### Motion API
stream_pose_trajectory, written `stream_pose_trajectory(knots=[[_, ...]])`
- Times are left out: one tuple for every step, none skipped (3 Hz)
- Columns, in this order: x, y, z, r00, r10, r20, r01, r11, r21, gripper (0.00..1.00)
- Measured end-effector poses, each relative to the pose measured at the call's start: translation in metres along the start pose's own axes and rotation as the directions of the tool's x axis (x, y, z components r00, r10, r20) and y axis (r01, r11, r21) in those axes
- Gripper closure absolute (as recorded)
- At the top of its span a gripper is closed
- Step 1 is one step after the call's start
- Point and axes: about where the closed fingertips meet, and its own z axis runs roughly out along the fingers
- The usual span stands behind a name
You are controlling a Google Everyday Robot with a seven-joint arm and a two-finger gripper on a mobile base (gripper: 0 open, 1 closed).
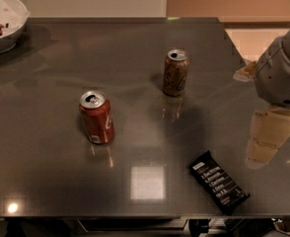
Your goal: Move rxbar chocolate near orange can
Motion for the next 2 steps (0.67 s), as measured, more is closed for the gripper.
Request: stream_pose_trajectory(knots=[[-0.005,0.021,0.016,1.0,-0.002,0.005,0.002,0.9995,-0.032,0.0],[-0.005,0.033,0.031,0.999,0.038,0.001,-0.038,0.9981,-0.048,0.0]])
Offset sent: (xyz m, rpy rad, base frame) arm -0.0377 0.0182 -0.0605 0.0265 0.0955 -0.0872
